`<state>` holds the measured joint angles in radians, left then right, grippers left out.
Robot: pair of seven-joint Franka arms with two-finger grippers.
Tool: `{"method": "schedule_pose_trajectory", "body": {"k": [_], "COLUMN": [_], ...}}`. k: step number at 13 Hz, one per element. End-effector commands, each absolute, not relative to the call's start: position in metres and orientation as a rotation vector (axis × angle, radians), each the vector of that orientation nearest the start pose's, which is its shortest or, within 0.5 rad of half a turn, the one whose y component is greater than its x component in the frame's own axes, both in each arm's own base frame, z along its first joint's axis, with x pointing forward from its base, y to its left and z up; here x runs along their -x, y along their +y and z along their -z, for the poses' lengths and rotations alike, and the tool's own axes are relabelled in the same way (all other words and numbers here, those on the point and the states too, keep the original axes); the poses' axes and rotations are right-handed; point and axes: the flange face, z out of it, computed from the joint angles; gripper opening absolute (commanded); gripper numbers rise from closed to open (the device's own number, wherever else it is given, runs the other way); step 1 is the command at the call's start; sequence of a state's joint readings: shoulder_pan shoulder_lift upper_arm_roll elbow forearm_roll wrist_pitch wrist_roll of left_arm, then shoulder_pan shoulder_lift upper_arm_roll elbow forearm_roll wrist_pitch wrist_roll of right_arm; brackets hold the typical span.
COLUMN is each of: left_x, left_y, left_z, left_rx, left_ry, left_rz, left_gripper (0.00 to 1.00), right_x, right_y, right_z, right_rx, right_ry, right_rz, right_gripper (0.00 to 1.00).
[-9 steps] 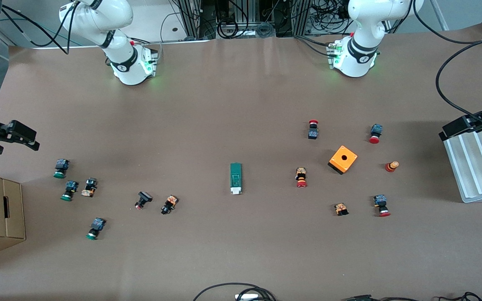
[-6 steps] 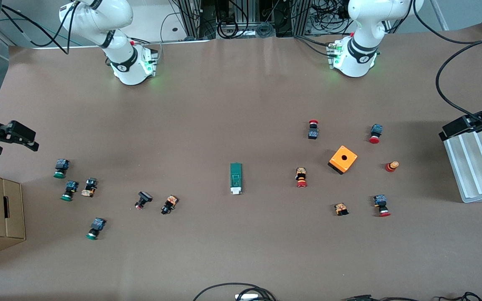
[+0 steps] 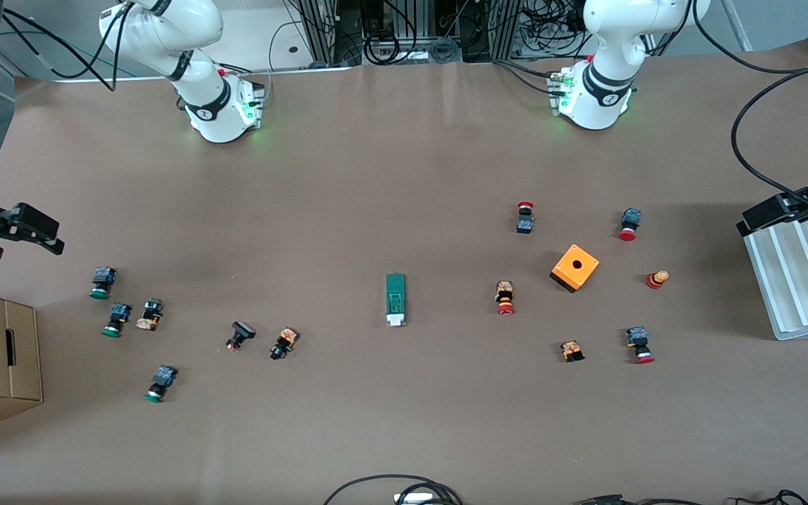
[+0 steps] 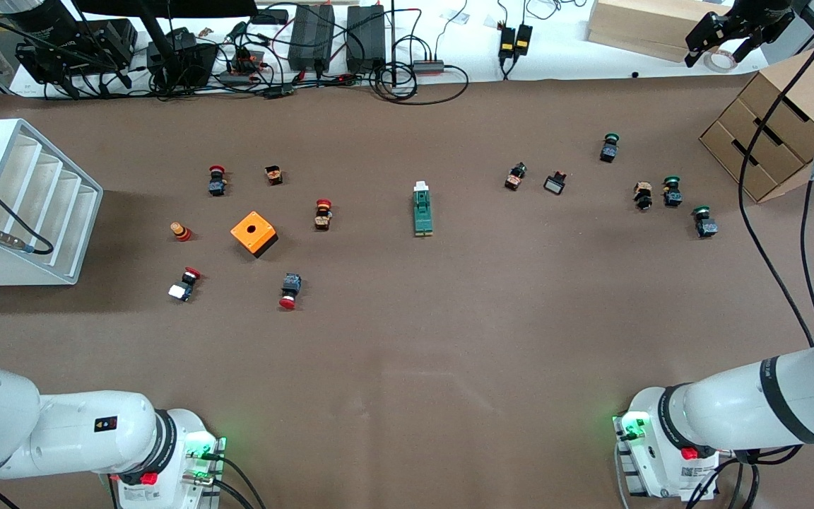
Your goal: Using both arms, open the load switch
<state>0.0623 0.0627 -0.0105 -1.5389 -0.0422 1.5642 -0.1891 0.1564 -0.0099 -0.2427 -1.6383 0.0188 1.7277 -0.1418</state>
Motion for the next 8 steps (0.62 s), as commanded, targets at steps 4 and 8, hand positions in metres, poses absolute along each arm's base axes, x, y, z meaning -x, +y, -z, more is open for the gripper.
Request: {"method": "schedule_pose_trajectory", "body": {"k": [4, 8], "left_x": [-0.579, -0.593], "left_y": [0.013, 0.001], "left_z": [-0.598, -0.579], "left_rx": [3.156, 3.152], "left_ry": [-0.341, -0.288], "left_rz": [-0.070, -0.108], "left_gripper": [1.00, 1.00], "right_x": [-0.565, -0.565], "right_y": [-0.048, -0.049], "right_z": [-0.618, -0.617], "right_rx": [3.156, 3.157], "right_ry": [-0.108, -0.106], "right_rz": [0.181, 0.176], "right_gripper": [1.00, 1.00]}}
